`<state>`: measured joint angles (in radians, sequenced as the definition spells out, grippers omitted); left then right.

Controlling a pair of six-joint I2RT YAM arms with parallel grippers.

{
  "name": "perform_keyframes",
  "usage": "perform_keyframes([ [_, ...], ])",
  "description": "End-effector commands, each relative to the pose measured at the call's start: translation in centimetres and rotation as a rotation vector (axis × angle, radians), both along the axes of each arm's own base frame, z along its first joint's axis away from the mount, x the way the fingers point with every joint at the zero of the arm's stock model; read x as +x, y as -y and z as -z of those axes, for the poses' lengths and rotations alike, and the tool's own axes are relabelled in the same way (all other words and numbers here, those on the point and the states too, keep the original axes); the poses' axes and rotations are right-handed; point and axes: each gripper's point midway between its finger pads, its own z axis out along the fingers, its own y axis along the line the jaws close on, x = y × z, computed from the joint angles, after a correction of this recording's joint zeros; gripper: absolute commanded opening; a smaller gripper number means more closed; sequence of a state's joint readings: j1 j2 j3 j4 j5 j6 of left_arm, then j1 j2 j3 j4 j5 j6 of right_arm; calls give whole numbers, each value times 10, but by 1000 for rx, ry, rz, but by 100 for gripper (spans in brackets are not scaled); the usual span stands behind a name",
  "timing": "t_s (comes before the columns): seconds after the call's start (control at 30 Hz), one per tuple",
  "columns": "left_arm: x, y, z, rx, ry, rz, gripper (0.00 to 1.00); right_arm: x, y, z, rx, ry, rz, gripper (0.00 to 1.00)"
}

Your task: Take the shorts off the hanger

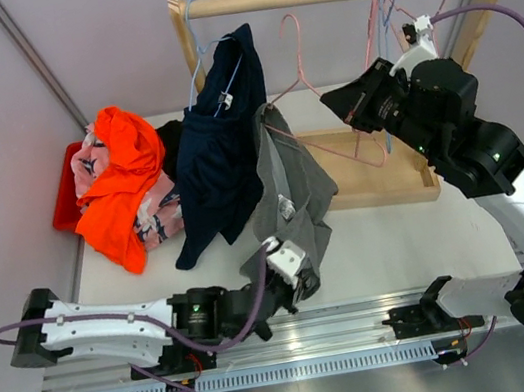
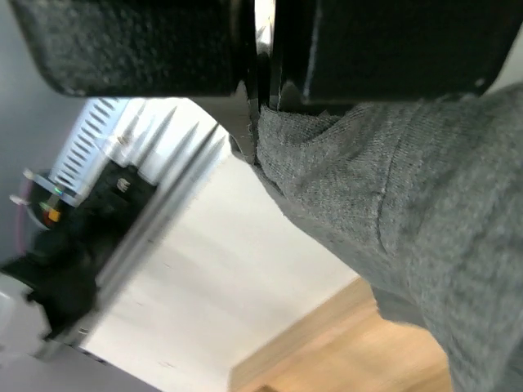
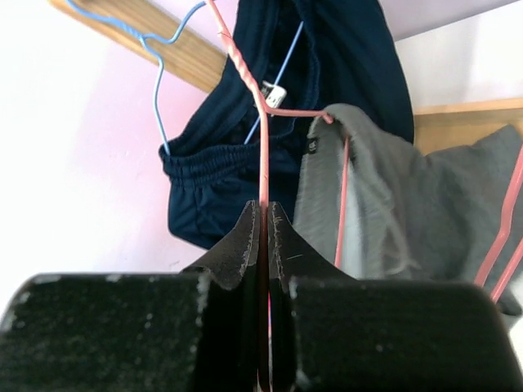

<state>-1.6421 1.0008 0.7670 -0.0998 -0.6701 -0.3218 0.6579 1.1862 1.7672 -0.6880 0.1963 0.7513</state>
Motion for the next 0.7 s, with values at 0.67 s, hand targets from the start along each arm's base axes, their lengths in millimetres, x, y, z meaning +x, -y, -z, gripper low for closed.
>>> perform_keyframes([
  [0.67, 113, 21, -31, -96, -143, -227, 0, -25, 64, -108, 36, 270, 184, 0],
])
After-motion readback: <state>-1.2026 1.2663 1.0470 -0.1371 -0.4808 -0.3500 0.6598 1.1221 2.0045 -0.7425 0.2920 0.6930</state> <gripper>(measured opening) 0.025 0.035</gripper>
